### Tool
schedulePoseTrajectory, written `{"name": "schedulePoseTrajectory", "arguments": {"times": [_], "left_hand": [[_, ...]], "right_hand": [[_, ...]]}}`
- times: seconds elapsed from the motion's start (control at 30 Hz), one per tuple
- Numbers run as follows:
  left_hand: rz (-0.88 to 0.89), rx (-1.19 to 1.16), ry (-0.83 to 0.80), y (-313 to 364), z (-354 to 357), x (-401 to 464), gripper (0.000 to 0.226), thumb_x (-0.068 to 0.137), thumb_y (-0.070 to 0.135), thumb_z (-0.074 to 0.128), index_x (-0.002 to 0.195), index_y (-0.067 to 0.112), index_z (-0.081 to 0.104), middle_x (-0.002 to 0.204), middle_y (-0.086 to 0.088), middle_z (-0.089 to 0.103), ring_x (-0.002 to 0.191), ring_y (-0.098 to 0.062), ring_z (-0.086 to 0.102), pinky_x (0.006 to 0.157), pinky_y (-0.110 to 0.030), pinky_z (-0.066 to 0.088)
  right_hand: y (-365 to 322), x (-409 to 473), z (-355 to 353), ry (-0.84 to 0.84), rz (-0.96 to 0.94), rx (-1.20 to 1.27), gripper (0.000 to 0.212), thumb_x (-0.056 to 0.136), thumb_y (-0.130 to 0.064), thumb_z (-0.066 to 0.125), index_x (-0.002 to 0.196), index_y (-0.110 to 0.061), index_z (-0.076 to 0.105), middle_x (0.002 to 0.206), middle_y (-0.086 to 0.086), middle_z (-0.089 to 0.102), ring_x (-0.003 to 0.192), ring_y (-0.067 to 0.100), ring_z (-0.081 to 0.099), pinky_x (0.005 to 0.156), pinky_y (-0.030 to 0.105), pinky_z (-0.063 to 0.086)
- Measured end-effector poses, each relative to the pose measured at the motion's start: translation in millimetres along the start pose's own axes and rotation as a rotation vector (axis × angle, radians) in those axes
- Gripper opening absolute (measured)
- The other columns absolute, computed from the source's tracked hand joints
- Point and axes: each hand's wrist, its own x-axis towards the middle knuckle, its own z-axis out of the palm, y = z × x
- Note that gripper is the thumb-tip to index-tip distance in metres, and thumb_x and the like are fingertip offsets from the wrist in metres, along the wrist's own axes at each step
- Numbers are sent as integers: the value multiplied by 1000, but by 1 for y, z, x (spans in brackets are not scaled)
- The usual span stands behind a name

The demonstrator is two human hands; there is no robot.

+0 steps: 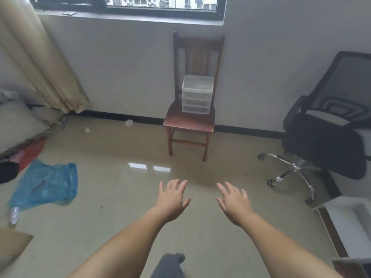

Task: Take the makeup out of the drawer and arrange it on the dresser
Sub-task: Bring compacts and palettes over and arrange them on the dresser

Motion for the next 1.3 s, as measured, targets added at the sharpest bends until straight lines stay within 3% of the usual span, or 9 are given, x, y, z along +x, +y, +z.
{"name": "schedulePoseTrajectory", "arguments": {"times": [0.43,0.97,1.13,1.2,1.3], "left_hand": [[26,77,-27,-91,-99,300,62,97,50,28,150,22,11,154,-4,19,143,-17,12,115,-51,3],[26,45,-6,-132,-181,666,63,96,45,35,150,19,13,152,-7,22,142,-19,14,115,-49,7],[163,22,54,-145,-175,749,59,94,31,43,147,13,22,149,-12,28,137,-26,26,115,-40,15],[215,74,32,-154,-163,770,61,93,23,42,149,15,19,152,-11,24,140,-25,23,115,-39,10],[281,160,-3,-168,-140,784,71,88,13,42,151,17,9,157,-10,15,145,-24,10,116,-41,2]], "right_hand": [[15,292,-92,-30,82,36,53,101,-43,23,151,-27,11,157,2,15,142,17,19,114,39,19],[50,643,-143,-211,77,229,52,101,-39,27,149,-22,18,154,6,23,137,26,28,105,40,34],[49,740,-122,-335,343,677,42,97,-17,33,138,-12,42,139,13,47,121,28,48,98,32,39],[43,769,-110,-334,530,995,41,95,-13,34,134,-13,46,135,12,51,111,24,52,97,33,43],[28,803,-92,-274,811,1586,44,96,-5,29,138,-10,38,135,11,49,118,24,51,93,40,48]]}}
